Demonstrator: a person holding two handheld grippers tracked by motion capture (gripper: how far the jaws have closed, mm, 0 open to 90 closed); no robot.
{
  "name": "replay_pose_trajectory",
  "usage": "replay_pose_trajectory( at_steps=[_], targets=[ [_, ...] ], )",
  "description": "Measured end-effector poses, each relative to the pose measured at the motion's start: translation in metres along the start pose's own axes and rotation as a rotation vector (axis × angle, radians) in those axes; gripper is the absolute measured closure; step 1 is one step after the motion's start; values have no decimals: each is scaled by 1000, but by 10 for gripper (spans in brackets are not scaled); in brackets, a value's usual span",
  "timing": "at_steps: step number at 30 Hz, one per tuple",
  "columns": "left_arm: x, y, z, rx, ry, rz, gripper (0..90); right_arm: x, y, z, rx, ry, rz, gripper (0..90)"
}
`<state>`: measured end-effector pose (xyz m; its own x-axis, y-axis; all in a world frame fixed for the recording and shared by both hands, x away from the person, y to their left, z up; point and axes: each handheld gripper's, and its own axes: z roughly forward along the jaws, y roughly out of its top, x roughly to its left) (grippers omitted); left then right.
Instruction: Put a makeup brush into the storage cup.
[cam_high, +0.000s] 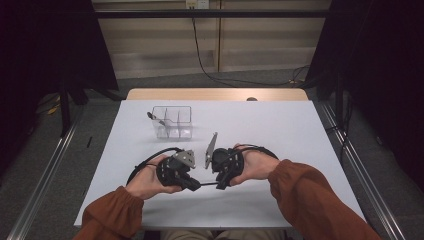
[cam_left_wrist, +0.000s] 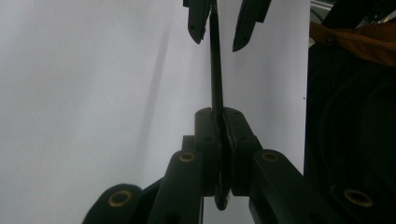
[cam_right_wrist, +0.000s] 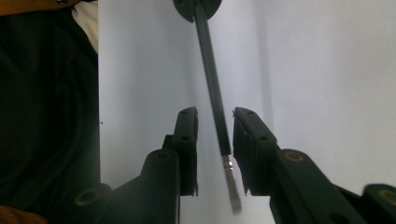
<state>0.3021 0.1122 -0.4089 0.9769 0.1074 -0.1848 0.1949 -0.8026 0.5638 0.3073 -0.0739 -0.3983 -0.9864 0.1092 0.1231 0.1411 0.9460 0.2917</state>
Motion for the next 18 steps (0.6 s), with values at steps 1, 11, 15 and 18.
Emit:
replay_pose_trajectory(
  at_steps=[1, 11, 15, 18],
  targets=[
    [0, 0, 0, -10, 12, 0, 856, 0, 0, 0, -3, -6, 2, 630],
    [-1, -4, -4, -15, 27, -15, 856, -2, -8, -4, -77, -54, 33, 382],
    [0, -7, -5, -16, 27, -21, 856, -3, -13, -5, -100, -57, 59, 309],
    [1, -9, -6, -25, 35, -27, 856, -3, -17, -6, -117, -65, 81, 259]
  ],
)
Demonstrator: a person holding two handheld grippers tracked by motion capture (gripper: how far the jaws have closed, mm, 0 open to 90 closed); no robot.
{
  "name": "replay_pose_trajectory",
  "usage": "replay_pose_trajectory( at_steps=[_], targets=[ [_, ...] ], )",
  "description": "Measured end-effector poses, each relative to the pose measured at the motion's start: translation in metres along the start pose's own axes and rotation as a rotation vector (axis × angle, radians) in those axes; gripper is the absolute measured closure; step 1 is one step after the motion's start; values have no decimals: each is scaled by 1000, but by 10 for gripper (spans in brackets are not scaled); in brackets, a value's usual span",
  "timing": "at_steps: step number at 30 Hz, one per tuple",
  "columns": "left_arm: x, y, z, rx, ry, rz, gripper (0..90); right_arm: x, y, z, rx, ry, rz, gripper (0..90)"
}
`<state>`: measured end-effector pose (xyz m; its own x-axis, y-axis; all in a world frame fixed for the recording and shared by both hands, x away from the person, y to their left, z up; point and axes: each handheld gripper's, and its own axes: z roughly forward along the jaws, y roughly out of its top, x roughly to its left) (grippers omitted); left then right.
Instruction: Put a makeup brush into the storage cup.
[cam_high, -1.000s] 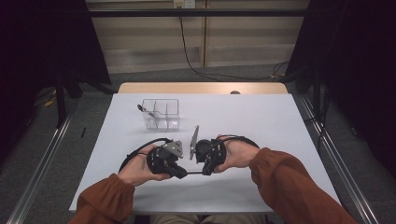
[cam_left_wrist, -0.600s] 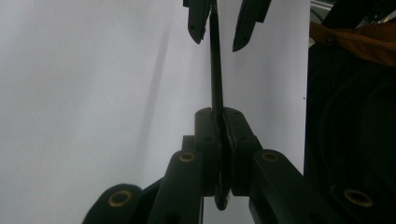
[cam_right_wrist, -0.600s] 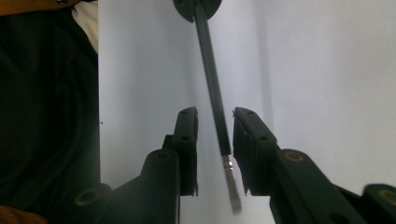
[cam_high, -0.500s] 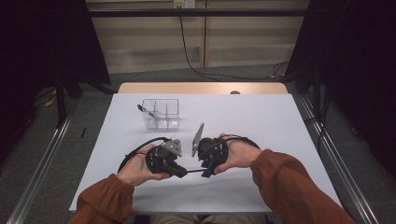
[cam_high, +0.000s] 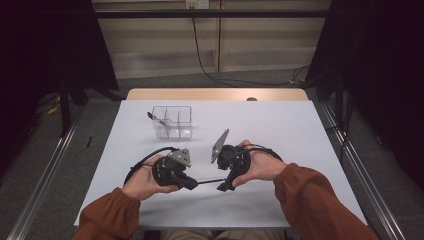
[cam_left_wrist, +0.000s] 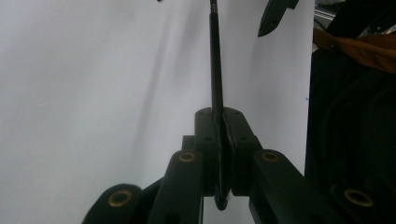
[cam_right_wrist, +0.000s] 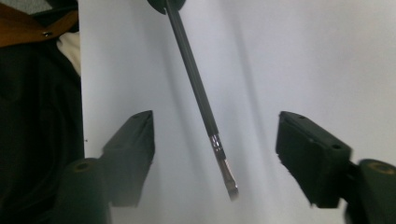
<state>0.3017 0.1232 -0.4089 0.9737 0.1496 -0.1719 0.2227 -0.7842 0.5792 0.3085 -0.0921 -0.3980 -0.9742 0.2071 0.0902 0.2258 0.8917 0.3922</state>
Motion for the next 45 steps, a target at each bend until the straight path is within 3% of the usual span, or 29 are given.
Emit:
replay_pose_trajectory(
  at_steps=[3, 9, 18, 23, 36, 39, 45],
  targets=[
    [1, -3, -2, -5, -7, -6, 856, -1, -4, -2, -18, -19, 21, 212],
    [1, -7, -8, -46, 18, -21, 856, -2, -13, -9, -67, -52, 51, 145],
    [4, -15, -10, -68, 28, -42, 855, -4, -32, -15, -136, -72, 98, 85],
    [3, -18, -12, -77, 43, -55, 856, -3, -40, -15, -160, -75, 124, 81],
    [4, -31, -19, -160, 68, -88, 855, 1, -62, -18, -241, -77, 149, 52],
    [2, -34, -21, -187, 73, -112, 855, 1, -68, -18, -255, -87, 172, 54],
    [0, -39, -27, -215, 83, -114, 855, 5, -75, -18, -281, -88, 192, 42]
  ],
)
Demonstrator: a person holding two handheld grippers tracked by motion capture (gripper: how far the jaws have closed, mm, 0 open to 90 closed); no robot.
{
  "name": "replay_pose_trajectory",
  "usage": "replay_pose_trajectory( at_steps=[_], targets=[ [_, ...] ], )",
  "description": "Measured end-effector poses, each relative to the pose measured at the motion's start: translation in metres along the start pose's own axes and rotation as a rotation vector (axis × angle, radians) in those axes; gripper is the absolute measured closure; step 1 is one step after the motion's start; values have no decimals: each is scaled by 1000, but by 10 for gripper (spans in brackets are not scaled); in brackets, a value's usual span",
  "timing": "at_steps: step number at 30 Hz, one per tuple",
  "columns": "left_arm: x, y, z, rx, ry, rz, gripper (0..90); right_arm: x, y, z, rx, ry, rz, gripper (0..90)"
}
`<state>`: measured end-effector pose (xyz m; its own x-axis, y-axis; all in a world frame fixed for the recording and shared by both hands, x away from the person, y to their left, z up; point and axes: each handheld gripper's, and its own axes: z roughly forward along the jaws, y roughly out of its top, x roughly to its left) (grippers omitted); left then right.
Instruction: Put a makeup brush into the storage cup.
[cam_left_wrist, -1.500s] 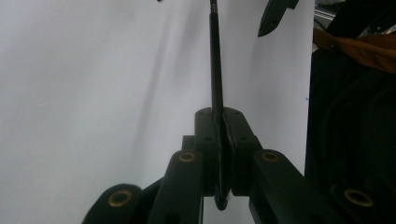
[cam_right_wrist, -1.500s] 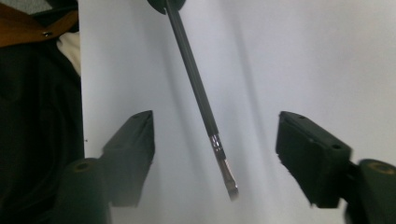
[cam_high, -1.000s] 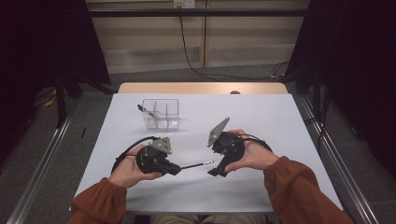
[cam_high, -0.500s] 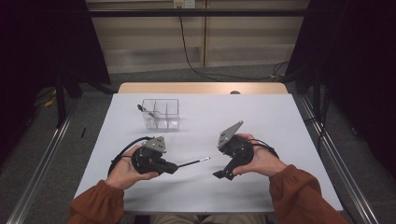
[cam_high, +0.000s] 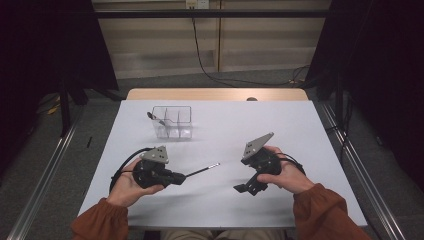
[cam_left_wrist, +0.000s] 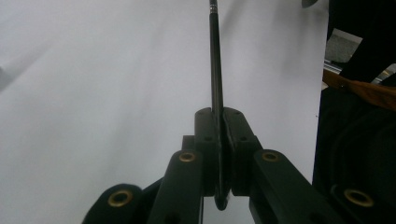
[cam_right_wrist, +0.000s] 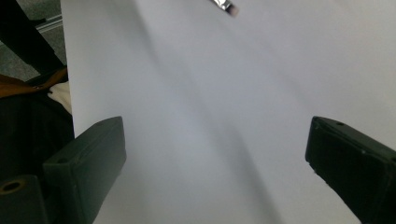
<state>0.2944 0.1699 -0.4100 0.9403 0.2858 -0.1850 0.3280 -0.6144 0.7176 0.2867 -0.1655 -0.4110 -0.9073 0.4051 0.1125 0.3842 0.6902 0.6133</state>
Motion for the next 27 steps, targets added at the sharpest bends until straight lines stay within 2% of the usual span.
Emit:
replay_pose_trajectory(
  at_steps=[5, 9, 11, 14, 17, 21, 27],
  targets=[
    [0, -3, -3, -36, 9, -13, 855, 3, -5, -1, -23, 10, 11, 40],
    [1, -8, -4, -57, 15, -32, 856, 3, -7, -4, -39, 14, 47, 59],
    [0, -10, -5, -71, 12, -40, 856, 4, -10, -3, -54, 15, 45, 55],
    [-2, -12, -6, -104, 11, -52, 855, 6, -16, 1, -71, 26, 68, 56],
    [-3, -12, -7, -113, 14, -47, 856, 6, -21, 3, -97, 18, 79, 52],
    [-5, -11, -6, -126, 9, -43, 856, 8, -27, 4, -158, -5, 84, 74],
    [-7, -14, -1, -172, 38, -42, 856, 9, -29, 5, -219, -36, 67, 56]
  ],
)
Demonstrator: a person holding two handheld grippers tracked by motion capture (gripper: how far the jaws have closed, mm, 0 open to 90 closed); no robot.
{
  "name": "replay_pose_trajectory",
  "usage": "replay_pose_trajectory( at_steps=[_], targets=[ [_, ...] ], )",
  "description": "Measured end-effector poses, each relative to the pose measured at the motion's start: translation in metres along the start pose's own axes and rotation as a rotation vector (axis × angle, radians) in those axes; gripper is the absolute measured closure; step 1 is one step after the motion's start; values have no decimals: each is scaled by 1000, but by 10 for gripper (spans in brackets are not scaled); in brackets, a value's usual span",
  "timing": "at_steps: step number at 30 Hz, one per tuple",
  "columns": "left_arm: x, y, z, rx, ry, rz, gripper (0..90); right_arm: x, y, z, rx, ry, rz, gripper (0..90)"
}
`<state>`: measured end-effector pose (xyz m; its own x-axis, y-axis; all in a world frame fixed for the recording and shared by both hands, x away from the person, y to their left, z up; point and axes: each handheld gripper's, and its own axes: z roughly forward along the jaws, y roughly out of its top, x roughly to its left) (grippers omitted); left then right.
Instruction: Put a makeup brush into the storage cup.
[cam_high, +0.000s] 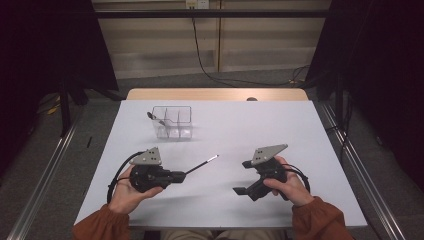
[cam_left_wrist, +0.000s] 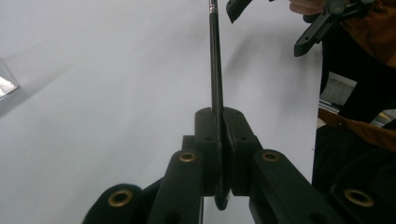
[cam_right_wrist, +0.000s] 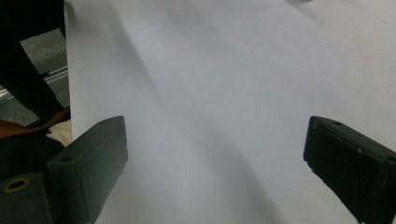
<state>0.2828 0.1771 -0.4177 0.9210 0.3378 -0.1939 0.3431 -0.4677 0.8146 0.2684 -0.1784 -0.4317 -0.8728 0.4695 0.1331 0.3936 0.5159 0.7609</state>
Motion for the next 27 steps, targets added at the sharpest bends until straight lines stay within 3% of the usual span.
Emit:
replay_pose_trajectory(
  at_steps=[8, 12, 15, 19, 23, 27],
  targets=[
    [-2, -1, 2, -69, 10, 8, 856, 2, -1, 2, -34, 4, 7, 51],
    [-3, -1, 1, -108, 12, 14, 856, 3, 1, -1, -83, -1, 11, 54],
    [-5, 0, 2, -130, -13, 27, 855, 3, 2, -1, -133, -10, -15, 54],
    [-7, 1, 3, -148, -14, 34, 855, 5, 3, 1, -184, -9, -33, 37],
    [-9, 1, 5, -172, -13, 42, 855, 8, 4, 5, -195, 29, -17, 32],
    [-10, 2, 7, -190, -14, 52, 856, 12, 5, 5, -228, 102, -14, 18]
  ],
)
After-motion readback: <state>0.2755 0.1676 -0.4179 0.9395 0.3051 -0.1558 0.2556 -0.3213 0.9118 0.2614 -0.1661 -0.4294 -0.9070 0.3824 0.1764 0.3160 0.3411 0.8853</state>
